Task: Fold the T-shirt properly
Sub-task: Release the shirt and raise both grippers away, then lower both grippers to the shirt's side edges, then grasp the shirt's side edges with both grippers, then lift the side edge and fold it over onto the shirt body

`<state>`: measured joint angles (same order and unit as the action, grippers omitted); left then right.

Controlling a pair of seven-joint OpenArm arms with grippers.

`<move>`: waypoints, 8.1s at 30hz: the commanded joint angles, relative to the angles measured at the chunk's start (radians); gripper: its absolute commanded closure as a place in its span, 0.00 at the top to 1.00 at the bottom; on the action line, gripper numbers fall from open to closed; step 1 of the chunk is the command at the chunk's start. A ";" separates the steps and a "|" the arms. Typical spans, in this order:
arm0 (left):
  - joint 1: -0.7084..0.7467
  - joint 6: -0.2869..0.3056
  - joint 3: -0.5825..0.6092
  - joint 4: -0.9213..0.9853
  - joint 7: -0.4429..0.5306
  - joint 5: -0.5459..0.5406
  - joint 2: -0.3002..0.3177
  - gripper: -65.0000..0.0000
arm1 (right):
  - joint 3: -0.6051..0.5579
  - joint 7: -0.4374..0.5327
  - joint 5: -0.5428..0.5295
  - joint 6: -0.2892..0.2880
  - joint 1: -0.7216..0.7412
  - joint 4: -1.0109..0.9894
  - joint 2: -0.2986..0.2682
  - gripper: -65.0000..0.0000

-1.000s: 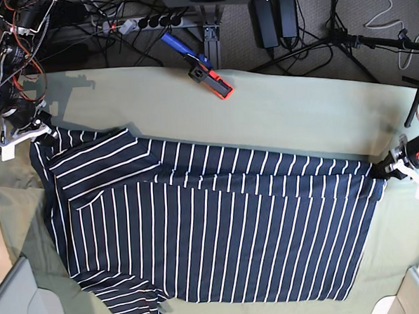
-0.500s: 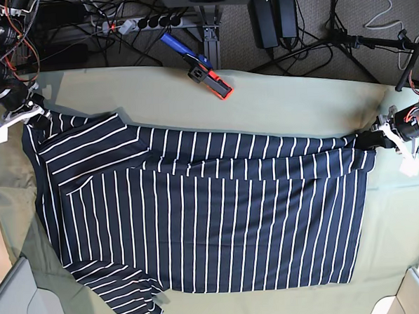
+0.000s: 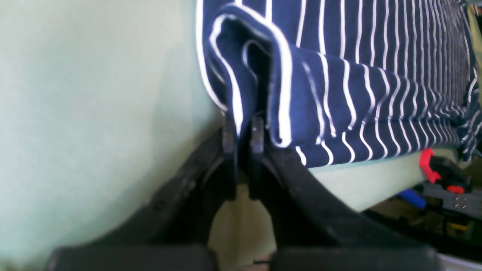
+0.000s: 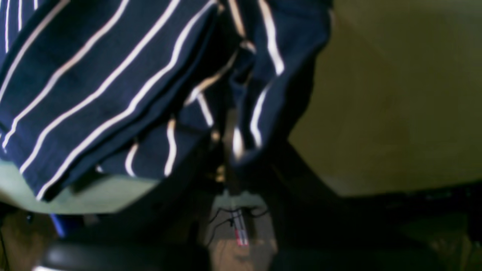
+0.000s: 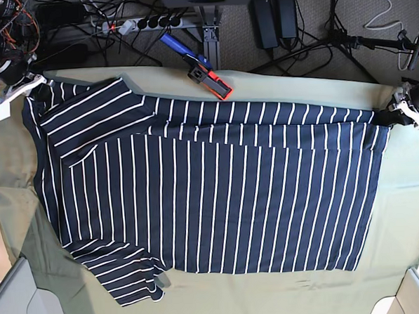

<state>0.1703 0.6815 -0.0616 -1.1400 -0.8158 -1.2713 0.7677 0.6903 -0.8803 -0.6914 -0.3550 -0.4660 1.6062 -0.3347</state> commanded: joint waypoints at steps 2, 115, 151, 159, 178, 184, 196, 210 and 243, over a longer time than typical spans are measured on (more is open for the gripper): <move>0.020 0.017 -0.012 -0.047 0.003 -0.008 0.031 0.00 | 0.034 -0.015 0.029 -0.046 -0.006 0.014 -0.020 0.00; -0.422 -0.233 0.126 -0.037 0.349 0.480 -0.035 0.23 | -0.450 0.194 0.314 -0.045 0.989 -0.745 -0.114 0.00; -0.777 -0.315 0.261 0.539 0.443 0.559 -0.261 0.40 | -0.450 0.183 0.306 -0.045 0.989 -0.745 -0.113 0.00; -0.764 -0.315 0.261 0.539 0.422 0.529 -0.277 0.40 | -0.450 0.182 0.306 -0.045 0.989 -0.745 -0.113 0.00; -0.761 -0.273 0.261 0.539 0.348 0.475 -0.330 0.40 | -0.450 0.172 0.283 -0.046 0.989 -0.745 -0.113 0.00; -0.769 -0.258 0.261 0.538 0.348 0.475 -0.335 0.40 | -0.450 0.172 0.283 -0.046 0.989 -0.745 -0.113 0.00; -0.771 -0.247 0.257 0.491 0.341 0.476 -0.336 0.33 | -0.450 0.173 0.283 -0.045 0.989 -0.745 -0.113 0.00; -0.772 -0.240 0.257 0.491 0.422 0.526 -0.319 0.00 | -0.449 0.172 0.299 -0.045 0.989 -0.745 -0.116 0.00; -0.515 0.017 0.257 0.010 -0.054 -0.010 -0.016 0.00 | -0.387 -0.086 0.112 -0.053 0.626 -0.309 -0.292 0.00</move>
<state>-0.3214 0.6815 0.2047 -1.1194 -0.8833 -1.2633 0.7261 0.2901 -0.9756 -0.5785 -0.3576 0.1421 1.2800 -0.5976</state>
